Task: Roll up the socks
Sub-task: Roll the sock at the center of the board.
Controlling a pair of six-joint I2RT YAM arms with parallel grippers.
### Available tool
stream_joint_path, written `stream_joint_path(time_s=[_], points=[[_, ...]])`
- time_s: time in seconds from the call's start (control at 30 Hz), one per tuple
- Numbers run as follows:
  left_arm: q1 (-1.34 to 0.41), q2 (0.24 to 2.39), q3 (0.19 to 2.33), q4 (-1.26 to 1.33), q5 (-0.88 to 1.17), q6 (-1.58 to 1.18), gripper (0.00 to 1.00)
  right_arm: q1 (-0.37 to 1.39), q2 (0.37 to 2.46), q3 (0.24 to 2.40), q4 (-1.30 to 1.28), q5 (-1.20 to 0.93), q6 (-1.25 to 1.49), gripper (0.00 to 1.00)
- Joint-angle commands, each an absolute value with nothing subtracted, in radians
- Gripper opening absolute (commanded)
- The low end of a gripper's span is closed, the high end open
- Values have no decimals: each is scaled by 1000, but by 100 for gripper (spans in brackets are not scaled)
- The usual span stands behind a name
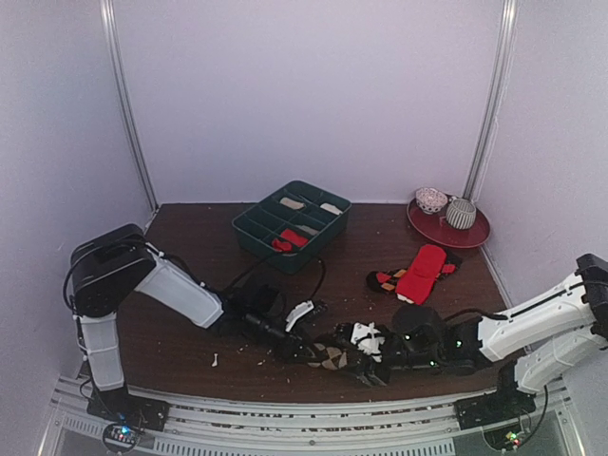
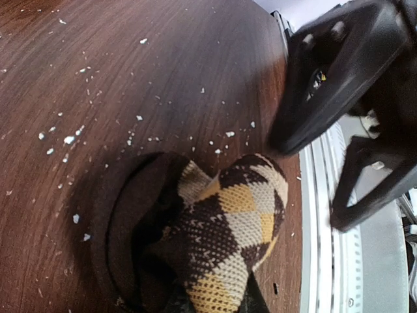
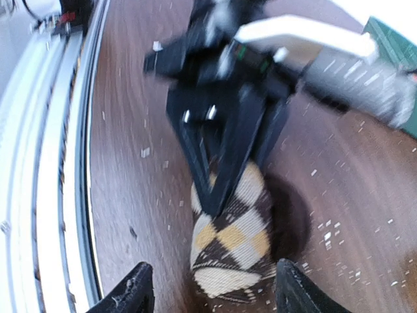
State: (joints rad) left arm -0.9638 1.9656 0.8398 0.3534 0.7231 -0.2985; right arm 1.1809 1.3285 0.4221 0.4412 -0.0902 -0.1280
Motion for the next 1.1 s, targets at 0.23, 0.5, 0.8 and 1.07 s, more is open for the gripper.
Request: stream_joint_path(time_s=[0.23, 0.5, 0.8, 1.07], points=[[-967, 2094, 787, -66, 609, -302, 0, 1209, 1472, 480, 511, -8, -218, 64], [-966, 2102, 788, -74, 622, -284, 0, 1208, 1580, 499, 522, -8, -182, 54], [-968, 1965, 809, -53, 519, -228, 26, 1148, 1642, 513, 440, -122, 21, 26], [-972, 1633, 725, 186, 394, -133, 98, 1036, 1683, 503, 327, -401, 172, 25]])
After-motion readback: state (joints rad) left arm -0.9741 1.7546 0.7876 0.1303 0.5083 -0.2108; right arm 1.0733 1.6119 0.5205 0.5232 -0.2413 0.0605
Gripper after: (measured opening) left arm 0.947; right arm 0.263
